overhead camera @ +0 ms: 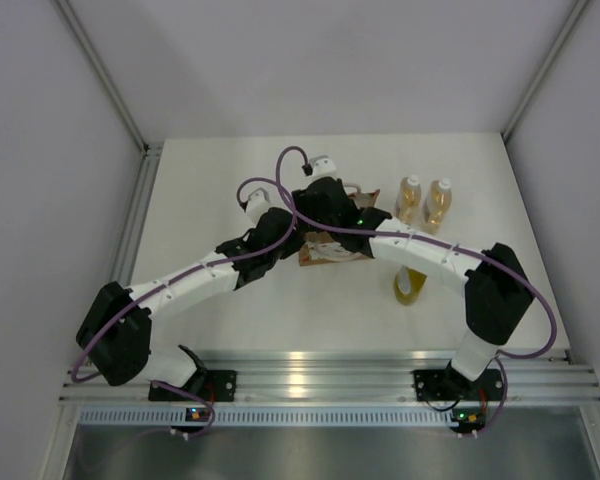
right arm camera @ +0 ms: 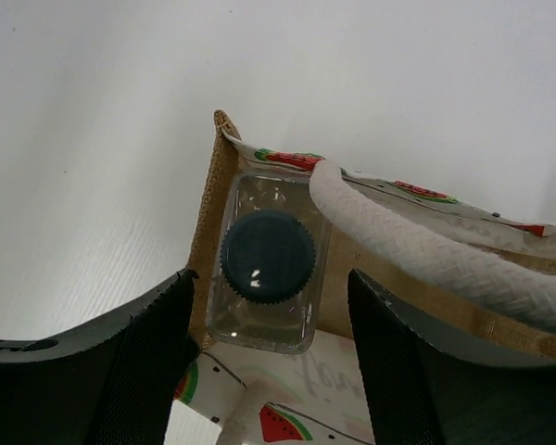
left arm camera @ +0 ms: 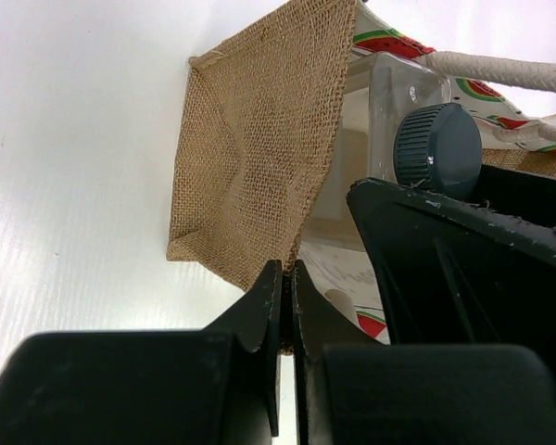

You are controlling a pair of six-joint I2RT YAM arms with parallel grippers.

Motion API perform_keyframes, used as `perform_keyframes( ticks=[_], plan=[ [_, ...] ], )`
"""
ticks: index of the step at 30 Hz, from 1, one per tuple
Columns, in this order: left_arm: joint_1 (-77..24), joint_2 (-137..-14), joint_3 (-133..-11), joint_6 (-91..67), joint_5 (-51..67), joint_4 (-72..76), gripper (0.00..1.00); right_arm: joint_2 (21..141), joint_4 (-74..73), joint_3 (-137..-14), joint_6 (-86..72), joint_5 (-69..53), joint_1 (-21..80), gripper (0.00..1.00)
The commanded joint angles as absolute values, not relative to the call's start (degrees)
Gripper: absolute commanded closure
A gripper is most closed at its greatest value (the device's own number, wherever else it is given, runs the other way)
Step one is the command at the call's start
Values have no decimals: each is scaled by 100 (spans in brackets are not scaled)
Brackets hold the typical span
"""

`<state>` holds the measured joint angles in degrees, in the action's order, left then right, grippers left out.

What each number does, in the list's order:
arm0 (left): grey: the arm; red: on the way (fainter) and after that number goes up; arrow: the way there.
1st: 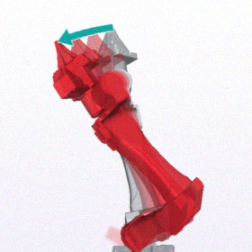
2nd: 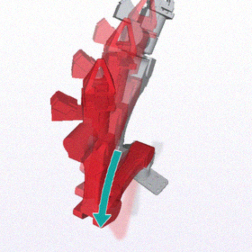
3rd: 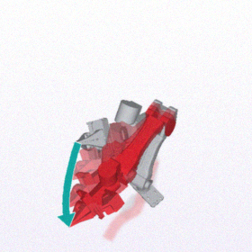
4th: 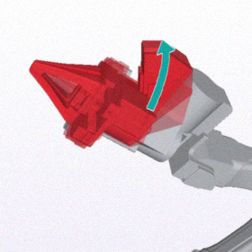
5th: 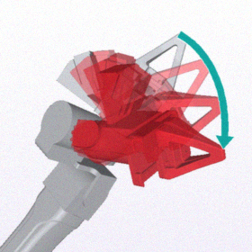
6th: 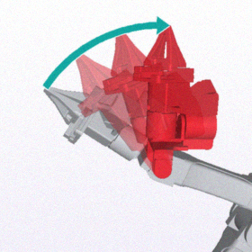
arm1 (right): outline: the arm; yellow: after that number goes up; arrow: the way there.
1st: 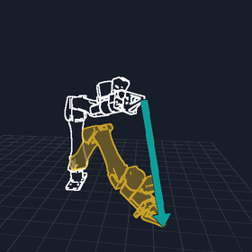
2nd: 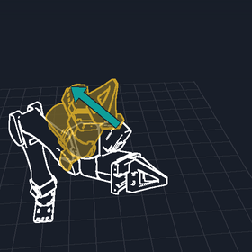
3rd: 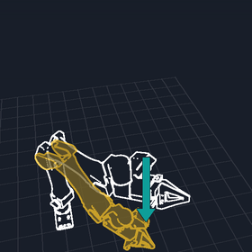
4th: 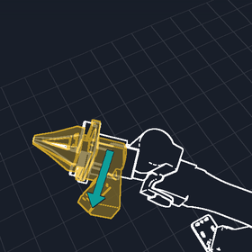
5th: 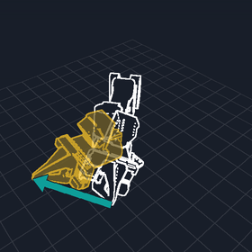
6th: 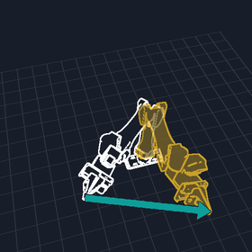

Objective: Take the personal care products out of the canvas bag

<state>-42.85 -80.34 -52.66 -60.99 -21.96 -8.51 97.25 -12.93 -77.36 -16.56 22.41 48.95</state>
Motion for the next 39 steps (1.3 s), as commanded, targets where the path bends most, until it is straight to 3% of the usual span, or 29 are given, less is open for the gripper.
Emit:
perform_keyframes(
  ticks=[1, 20, 23, 29, 30, 39],
  plan=[
    [-4298, -8007, -5063, -6161, -2250, -1090, 100, 9606, -1327, -7840, -1600, 2242, 4782, 35],
    [-4298, -7989, -5045, -6135, -2232, -1081, 100, 10423, -1318, -8262, -1565, 2338, 4667, 40],
    [-4298, -8016, -5071, -6100, -2224, -1081, 100, 10468, -1318, -8341, -1538, 2434, 4658, 45],
    [-4298, -8024, -5080, -6091, -2206, -1081, 100, 10328, -1125, -8332, -1512, 2434, 4667, 83],
    [-4298, -8016, -5080, -6091, -2215, -1081, 100, 10284, -1108, -8323, -1520, 2435, 4667, 97],
    [-4298, -7998, -5080, -6117, -2224, -1081, 100, 9625, -1046, -8464, -1494, 2172, 4685, 100]
  ],
)
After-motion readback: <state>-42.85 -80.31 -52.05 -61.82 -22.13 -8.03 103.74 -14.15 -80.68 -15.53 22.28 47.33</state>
